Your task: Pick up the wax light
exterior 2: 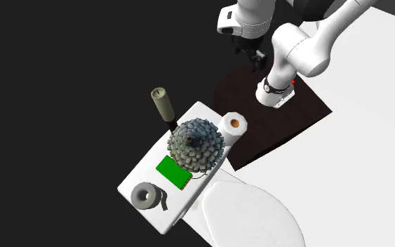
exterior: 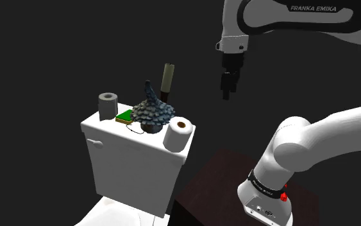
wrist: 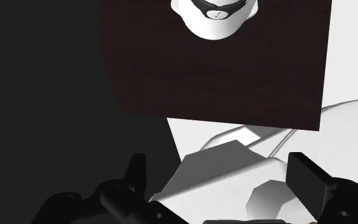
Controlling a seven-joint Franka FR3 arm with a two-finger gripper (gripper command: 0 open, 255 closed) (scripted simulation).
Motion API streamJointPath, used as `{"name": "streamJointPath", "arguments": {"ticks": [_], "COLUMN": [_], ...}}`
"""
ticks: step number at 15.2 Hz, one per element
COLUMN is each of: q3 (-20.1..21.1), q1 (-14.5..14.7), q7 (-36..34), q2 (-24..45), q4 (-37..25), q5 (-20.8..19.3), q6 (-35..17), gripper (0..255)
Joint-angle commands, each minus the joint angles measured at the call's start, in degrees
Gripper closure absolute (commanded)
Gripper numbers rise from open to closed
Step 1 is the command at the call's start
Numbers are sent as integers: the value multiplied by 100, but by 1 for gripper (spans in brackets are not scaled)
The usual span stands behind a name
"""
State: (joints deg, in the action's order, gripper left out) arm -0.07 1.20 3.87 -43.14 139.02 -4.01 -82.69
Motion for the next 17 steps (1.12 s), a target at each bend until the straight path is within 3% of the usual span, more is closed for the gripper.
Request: {"name": "streamJointPath", "arguments": {"ticks": [1,10,14,17], "q3": [0,1265,1949,2554], "q1": [0,-413,-856,-1392], "q7": [0,-2642,-3977,-5114], "q2": [0,260,758,1210], "q4": [0,878,904,761], "q5": [0,201,-110,-582], "q6": [0,-2865,-4062,-4816], "gripper": [0,0,0,0]}}
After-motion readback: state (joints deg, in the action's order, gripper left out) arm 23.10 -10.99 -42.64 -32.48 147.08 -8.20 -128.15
